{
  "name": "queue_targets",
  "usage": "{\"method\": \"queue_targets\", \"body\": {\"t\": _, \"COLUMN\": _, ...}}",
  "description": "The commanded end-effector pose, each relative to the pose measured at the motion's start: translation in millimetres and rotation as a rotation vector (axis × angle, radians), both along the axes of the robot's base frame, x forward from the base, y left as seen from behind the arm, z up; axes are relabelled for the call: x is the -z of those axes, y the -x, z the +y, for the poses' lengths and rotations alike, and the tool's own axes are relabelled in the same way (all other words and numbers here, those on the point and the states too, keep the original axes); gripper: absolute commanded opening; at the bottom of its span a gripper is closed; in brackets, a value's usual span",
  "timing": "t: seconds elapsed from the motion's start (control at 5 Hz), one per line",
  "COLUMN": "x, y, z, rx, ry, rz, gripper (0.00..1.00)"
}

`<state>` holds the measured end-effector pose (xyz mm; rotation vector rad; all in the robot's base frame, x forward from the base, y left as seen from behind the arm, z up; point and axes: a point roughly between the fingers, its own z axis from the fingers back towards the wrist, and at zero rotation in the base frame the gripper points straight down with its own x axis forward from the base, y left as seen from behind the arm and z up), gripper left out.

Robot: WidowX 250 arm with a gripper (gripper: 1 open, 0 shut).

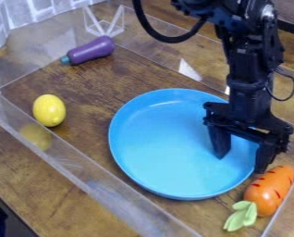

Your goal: Move the carrot to the left side

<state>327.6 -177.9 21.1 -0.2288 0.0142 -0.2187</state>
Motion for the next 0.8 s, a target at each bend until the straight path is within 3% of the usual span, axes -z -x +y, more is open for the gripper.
{"method": "queue_targets", "body": {"t": 0.0, "x": 23.5, "y": 17.9, "z": -16.3, "rx": 0.042, "ry": -0.012, "rz": 0.058, "gripper": 1.00}}
{"method": "queue_targets", "body": {"t": 0.2, "x": 26.3, "y": 15.7, "z": -14.7, "rx": 0.013, "ry": -0.011, "rz": 0.056, "gripper": 1.00}}
{"method": "queue_targets", "body": {"t": 0.6, "x": 28.9, "y": 1.1, "z": -6.6, "rx": 0.029, "ry": -0.014, "rz": 0.051, "gripper": 1.00}}
